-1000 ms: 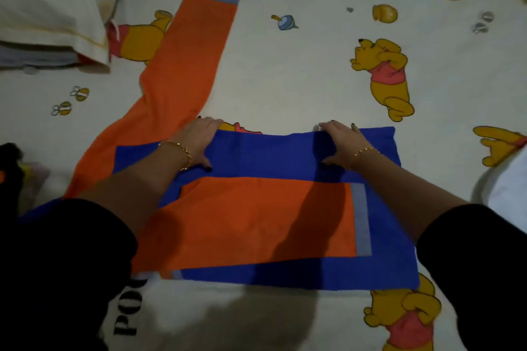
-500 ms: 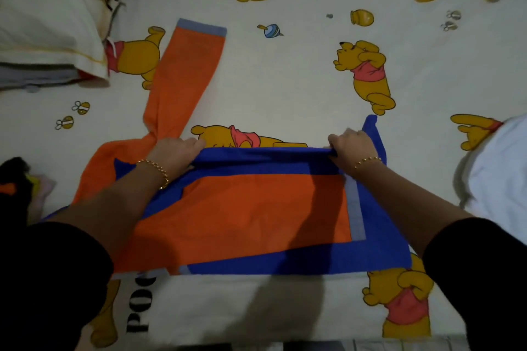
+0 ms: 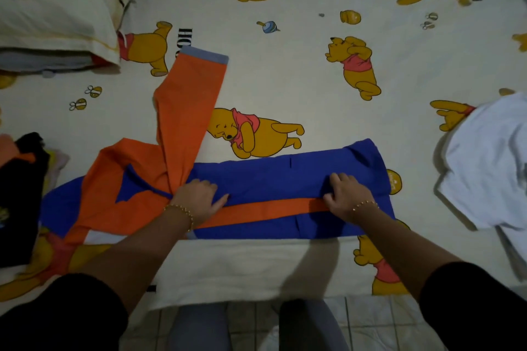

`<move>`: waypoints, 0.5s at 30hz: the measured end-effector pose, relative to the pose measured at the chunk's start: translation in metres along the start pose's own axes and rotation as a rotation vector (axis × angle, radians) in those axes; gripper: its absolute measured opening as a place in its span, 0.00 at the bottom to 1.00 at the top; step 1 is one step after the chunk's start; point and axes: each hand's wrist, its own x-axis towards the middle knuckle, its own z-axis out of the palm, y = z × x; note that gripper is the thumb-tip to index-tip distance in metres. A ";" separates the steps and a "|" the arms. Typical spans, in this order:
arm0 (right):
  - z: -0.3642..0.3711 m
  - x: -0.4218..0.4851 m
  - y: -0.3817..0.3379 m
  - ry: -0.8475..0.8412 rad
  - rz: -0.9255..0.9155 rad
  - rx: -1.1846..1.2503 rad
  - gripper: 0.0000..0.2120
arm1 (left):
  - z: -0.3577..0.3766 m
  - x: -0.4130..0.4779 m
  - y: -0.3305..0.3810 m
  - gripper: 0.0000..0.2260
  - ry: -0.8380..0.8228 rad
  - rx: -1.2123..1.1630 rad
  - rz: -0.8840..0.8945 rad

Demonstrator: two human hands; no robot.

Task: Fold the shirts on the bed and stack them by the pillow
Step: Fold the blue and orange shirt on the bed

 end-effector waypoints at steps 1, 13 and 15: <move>-0.002 0.006 -0.003 0.039 0.004 -0.002 0.18 | -0.003 0.008 0.002 0.17 0.036 -0.052 -0.007; -0.023 0.094 -0.031 0.048 -0.311 0.095 0.16 | -0.006 0.087 0.024 0.10 -0.011 -0.340 -0.071; -0.029 0.097 -0.019 -0.018 -0.269 0.021 0.18 | -0.007 0.087 0.027 0.07 0.016 -0.340 -0.102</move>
